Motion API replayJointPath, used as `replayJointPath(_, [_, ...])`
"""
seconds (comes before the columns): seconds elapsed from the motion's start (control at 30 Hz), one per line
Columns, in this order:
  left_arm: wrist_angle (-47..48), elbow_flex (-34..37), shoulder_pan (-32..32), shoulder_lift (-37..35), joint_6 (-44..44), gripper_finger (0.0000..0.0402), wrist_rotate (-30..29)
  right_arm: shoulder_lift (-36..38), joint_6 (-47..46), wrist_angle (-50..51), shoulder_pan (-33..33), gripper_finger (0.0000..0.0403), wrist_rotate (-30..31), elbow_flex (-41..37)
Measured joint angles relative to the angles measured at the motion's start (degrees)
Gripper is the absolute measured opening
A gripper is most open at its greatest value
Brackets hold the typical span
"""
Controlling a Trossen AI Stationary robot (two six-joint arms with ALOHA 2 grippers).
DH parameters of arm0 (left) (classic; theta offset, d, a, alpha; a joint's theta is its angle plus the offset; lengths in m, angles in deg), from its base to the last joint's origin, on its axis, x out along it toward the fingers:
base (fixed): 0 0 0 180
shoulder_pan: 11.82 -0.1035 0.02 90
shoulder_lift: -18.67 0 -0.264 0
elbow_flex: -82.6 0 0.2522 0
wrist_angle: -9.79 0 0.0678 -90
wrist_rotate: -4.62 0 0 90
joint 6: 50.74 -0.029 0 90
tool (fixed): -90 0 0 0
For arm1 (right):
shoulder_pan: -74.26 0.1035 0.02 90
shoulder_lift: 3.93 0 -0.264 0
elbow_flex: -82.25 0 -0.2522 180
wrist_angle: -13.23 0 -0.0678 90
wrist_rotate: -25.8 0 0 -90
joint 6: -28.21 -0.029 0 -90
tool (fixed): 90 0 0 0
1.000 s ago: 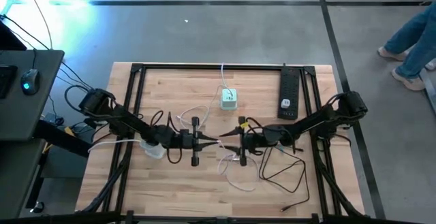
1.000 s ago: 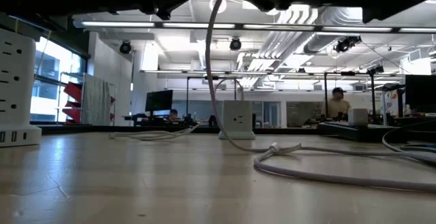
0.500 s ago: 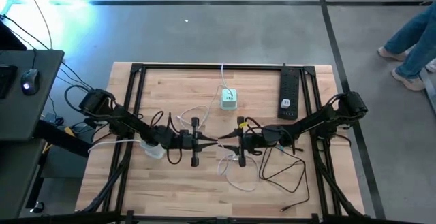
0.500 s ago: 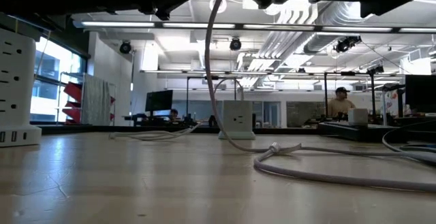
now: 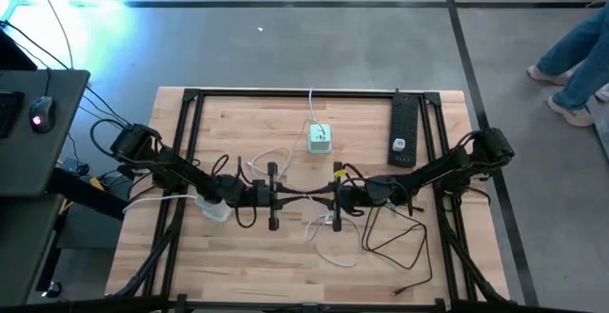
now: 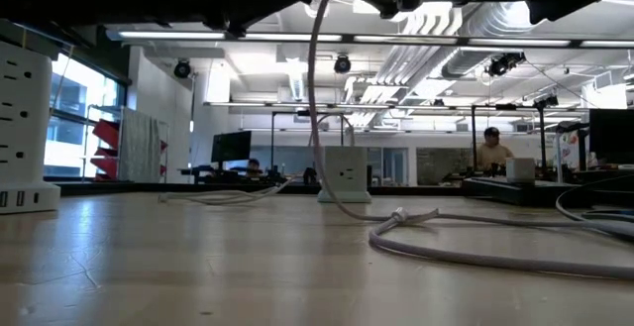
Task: Insert USB
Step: Insert the light grey USB charger into the white charger adapter
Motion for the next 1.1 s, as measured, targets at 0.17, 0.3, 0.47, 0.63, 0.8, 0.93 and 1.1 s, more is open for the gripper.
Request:
replayJointPath(0.17, [2.6,-0.1,0.1,0.0,0.0,0.0027,-1.4,0.1,-2.9,0.6,-0.4,0.0001,0.3,0.0])
replayJointPath(0.3, [4.5,-0.1,0.1,0.0,0.6,0.0061,-2.0,0.1,-3.8,1.4,-0.8,0.0,0.7,0.0])
replayJointPath(0.47, [5.0,-0.1,0.1,0.0,1.0,0.0088,-2.5,0.1,-6.0,1.6,-1.6,0.0,0.7,0.0])
replayJointPath(0.63, [7.5,-0.1,0.1,0.0,1.9,0.0092,-4.5,0.1,-6.1,1.8,-1.8,0.0,1.0,0.0])
replayJointPath(0.8, [8.7,-0.1,-0.5,0.0,2.9,0.0093,-6.4,0.1,-7.8,1.4,-1.9,0.0,1.0,0.0])
replayJointPath(0.93, [8.9,-0.5,-0.7,0.0,2.3,0.0093,-6.6,0.2,-8.9,1.7,-2.0,0.0,0.9,0.0])
replayJointPath(1.1, [10.7,-3.0,-0.3,0.0,-0.2,0.0092,-6.7,0.2,-8.9,1.9,-2.0,0.0,0.7,0.0])
